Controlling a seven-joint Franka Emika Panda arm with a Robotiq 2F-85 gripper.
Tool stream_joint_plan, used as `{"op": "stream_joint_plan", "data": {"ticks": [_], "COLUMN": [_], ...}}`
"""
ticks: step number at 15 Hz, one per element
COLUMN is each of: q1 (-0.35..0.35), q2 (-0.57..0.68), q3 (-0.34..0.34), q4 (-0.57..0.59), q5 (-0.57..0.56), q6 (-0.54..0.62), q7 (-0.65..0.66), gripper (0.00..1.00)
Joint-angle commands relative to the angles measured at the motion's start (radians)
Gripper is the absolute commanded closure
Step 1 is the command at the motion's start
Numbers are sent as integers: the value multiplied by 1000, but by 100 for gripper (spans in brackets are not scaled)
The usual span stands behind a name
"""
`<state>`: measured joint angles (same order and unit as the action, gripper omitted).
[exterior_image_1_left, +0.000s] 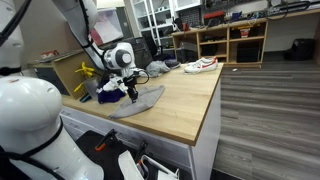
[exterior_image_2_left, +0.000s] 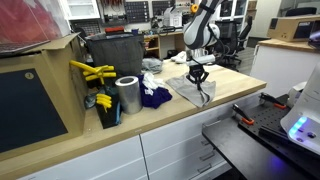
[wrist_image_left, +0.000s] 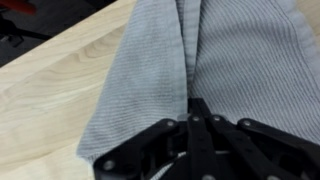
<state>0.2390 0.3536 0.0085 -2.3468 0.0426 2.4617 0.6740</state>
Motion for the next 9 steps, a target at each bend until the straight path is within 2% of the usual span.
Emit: {"op": "stream_joint_plan", "data": {"ticks": [1, 4, 9], "q1": [3, 0, -28], "q2": [-65, -91, -125], "q3": [-10, -22, -6], "q4": [-45, -53, -38], "q5": [-32, -77, -132], "q6": [-73, -202, -526], "q7": [28, 47, 37], "gripper": [100, 100, 100]}}
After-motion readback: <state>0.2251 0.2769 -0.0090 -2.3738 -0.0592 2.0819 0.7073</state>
